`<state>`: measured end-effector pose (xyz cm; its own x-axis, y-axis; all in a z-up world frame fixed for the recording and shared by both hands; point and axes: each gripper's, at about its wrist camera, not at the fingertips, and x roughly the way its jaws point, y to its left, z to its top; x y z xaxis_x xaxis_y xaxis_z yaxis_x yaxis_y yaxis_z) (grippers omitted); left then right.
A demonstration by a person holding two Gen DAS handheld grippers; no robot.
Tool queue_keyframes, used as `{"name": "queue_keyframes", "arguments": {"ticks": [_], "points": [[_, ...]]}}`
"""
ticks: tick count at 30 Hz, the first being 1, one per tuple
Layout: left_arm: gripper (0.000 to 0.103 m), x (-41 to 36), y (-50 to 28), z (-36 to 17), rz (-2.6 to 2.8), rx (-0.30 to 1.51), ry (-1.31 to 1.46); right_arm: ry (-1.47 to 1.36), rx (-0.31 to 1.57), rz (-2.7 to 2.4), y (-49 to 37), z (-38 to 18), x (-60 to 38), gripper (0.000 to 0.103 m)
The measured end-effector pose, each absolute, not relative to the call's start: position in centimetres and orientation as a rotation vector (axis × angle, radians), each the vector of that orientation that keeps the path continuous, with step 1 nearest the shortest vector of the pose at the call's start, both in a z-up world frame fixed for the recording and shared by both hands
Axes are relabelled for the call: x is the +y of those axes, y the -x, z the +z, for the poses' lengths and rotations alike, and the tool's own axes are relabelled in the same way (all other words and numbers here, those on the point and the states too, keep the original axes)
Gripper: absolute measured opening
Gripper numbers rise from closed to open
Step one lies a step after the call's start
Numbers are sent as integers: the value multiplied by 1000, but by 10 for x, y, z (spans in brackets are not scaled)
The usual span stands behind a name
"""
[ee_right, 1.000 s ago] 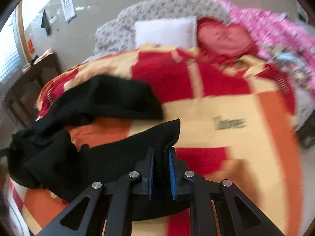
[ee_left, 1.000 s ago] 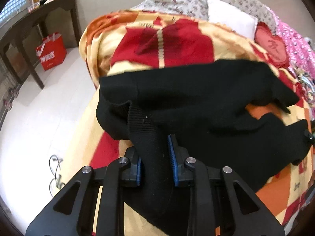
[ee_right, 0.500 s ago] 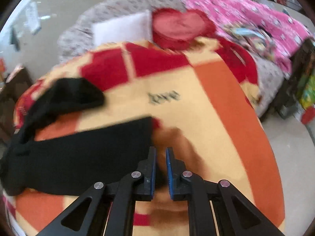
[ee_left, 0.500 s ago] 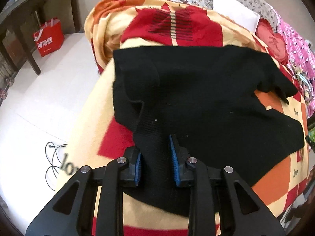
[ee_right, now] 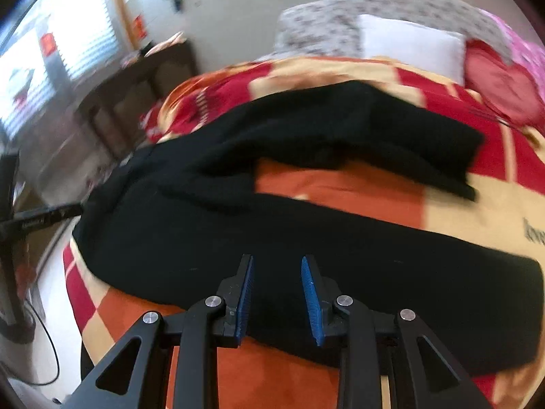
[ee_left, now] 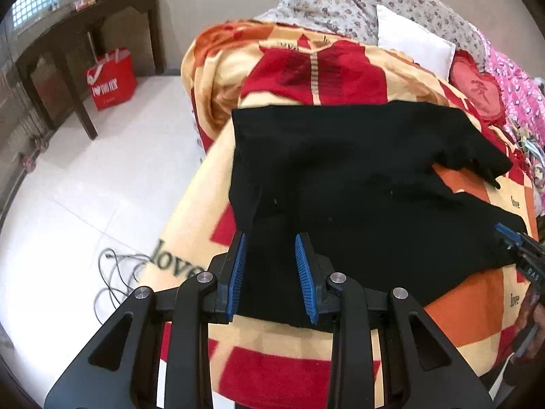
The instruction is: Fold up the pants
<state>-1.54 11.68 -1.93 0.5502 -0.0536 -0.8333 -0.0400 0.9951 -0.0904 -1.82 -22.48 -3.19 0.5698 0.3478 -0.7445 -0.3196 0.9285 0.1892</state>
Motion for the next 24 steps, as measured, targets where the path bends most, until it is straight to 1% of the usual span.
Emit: {"name": "queue_keyframes", "arguments": {"ticks": [3, 5, 6, 7, 8, 17, 24], "points": [[29, 115, 10, -40, 1, 1028, 128, -3, 917, 404, 14, -45, -210, 27], [32, 112, 8, -49, 12, 1037, 119, 5, 940, 397, 11, -53, -208, 29], [38, 111, 7, -51, 14, 1039, 119, 4, 929, 399, 13, -51, -209, 30], [41, 110, 5, -54, 20, 1043, 121, 2, 937, 401, 12, -50, -210, 30], [42, 109, 4, -56, 27, 1046, 124, 2, 942, 403, 13, -50, -211, 30], [42, 107, 2, -39, 64, 1006, 84, 44, 902, 392, 6, -28, -207, 31], [42, 108, 0, -20, 70, 956, 61, 33, 918, 407, -4, -32, -201, 31]]}}
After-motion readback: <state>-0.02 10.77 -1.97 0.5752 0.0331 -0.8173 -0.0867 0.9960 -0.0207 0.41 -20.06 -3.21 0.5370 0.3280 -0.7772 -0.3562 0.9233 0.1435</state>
